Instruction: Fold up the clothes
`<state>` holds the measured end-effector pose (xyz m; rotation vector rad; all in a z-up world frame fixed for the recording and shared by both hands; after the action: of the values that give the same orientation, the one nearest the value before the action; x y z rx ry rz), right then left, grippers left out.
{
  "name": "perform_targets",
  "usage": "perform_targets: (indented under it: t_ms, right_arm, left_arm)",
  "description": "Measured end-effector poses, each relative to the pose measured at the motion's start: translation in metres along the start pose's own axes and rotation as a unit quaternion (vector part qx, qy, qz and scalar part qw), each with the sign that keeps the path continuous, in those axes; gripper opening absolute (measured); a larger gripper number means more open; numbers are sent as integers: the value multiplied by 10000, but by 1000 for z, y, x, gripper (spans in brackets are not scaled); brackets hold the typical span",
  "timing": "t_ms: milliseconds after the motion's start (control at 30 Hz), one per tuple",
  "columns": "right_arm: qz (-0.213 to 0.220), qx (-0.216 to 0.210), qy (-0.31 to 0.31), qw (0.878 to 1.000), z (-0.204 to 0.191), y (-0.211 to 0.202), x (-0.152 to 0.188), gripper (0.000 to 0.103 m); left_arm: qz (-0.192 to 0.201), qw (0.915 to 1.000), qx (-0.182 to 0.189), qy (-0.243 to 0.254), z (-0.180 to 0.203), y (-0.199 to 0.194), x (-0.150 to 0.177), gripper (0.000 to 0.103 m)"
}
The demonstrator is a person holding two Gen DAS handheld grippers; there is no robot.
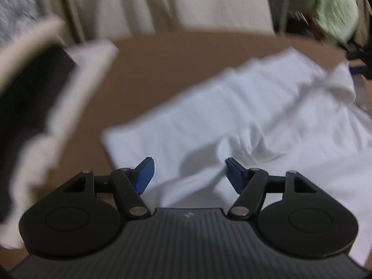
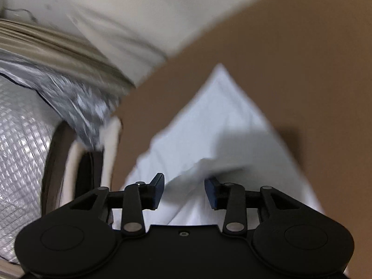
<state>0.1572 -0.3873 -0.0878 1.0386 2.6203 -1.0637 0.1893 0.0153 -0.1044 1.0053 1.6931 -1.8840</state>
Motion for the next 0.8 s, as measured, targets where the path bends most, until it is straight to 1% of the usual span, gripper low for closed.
perform_targets:
  t_ms: [33, 100, 200, 267, 333, 400, 433, 500, 533, 600, 633, 700, 733, 767, 800]
  right_arm:
    - [279, 16, -96, 9996, -4, -10, -3, 53]
    - [676, 103, -286, 9972, -11, -28, -7, 55]
    - [915, 410, -629, 9930, -17, -50, -4, 56]
    - [1013, 595, -854, 9894, -18, -62, 1, 60]
    - [1042, 686, -1006, 9871, -19, -69, 9, 63]
    - [1028, 630, -1017, 9875, -18, -70, 16, 68]
    - [955, 638, -1012, 9882, -18, -64, 19, 68]
    - [805, 651, -1094, 9886, -19, -49, 24, 68]
    - [722, 678, -1172, 9882, -20, -40, 27, 68]
    - [479, 976, -1392, 9843, -13, -21, 32, 68]
    - [394, 1156, -1548, 9804, -13, -10, 34, 68]
    - [320, 1479, -1854, 9710, -14, 8, 36, 68]
    - [356, 1574, -2004, 9663, -13, 15, 36, 68]
    - [525, 1572, -2181, 9617, -12, 20, 37, 68]
    - [684, 1558, -2337, 9573, -8, 25, 36, 68]
  left_arm:
    - [-29, 9998, 86, -147, -5, -4, 2, 67]
    - [-153, 9985, 284, -434, -14, -11, 5, 67]
    - [-247, 9979, 288, -534, -20, -27, 23, 70]
    - [-359, 9965, 327, -677, -26, -36, 37, 70]
    - [-446, 9938, 373, -951, -34, -44, 49, 70]
    - [-465, 9892, 457, -1315, -43, -53, 60, 70]
    - [-473, 9846, 556, -1591, -45, -53, 64, 70]
    - [-491, 9720, 765, -2167, -50, -51, 72, 70]
    - [-507, 9705, 766, -2229, -46, -46, 71, 70]
    - [-541, 9694, 731, -2278, -38, -35, 67, 70]
    - [-513, 9722, 654, -2191, -34, -31, 64, 70]
    - [-451, 9779, 545, -1966, -27, -24, 60, 63]
    - [-424, 9804, 536, -1846, -24, -22, 59, 26]
    - [-497, 9847, 528, -1583, -17, -18, 59, 11]
    - [-587, 9885, 520, -1294, -10, -13, 59, 11]
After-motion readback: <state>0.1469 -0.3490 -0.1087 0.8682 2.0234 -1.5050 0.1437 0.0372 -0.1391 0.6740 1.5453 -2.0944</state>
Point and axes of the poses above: each gripper's, at about its wrist camera, not at the fingertips, and y roughly the way its jaws point, z to its right, x to its underside, the point moved 2 cm from there along y, roughly the way its jaws point, and after that the axes turned 1 degree about x, right-handed, at the moved point
